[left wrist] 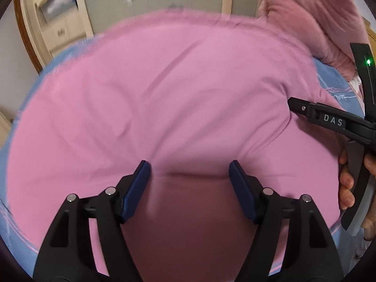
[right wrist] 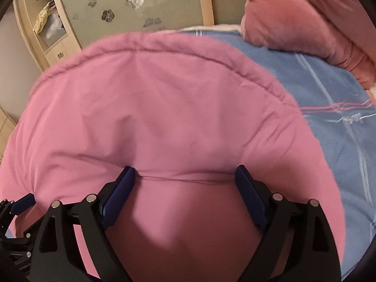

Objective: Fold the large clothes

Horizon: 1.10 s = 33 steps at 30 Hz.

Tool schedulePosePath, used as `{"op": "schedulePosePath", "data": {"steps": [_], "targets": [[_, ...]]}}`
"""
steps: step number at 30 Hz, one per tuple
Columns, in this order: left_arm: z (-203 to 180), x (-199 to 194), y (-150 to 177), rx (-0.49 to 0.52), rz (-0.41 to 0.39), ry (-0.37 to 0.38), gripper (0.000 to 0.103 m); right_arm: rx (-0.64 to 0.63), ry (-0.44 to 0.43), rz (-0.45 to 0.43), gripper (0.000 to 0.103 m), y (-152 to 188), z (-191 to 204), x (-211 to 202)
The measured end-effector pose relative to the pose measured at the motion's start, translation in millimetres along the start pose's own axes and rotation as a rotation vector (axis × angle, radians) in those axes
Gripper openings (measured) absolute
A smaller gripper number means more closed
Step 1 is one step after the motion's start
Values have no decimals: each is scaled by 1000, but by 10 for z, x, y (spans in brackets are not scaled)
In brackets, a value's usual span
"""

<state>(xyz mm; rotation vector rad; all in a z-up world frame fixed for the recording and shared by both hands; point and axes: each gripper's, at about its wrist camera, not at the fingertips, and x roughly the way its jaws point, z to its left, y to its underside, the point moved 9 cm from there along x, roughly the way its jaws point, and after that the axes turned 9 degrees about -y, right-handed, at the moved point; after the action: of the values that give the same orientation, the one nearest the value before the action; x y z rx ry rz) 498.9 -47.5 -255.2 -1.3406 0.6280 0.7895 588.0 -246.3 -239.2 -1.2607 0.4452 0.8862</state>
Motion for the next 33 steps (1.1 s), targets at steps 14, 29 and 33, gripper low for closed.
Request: {"op": "schedulePosePath", "data": {"steps": [14, 29, 33], "targets": [[521, -1662, 781, -80, -311, -24, 94, -106, -29, -244, 92, 1033, 918, -1631], [767, -2920, 1615, -144, -391, -46, 101, -116, 147, -346, 102, 1845, 1383, -2805], [705, -3148, 1709, -123, -424, -54, 101, -130, 122, -372, 102, 1929, 1511, -3007]]}}
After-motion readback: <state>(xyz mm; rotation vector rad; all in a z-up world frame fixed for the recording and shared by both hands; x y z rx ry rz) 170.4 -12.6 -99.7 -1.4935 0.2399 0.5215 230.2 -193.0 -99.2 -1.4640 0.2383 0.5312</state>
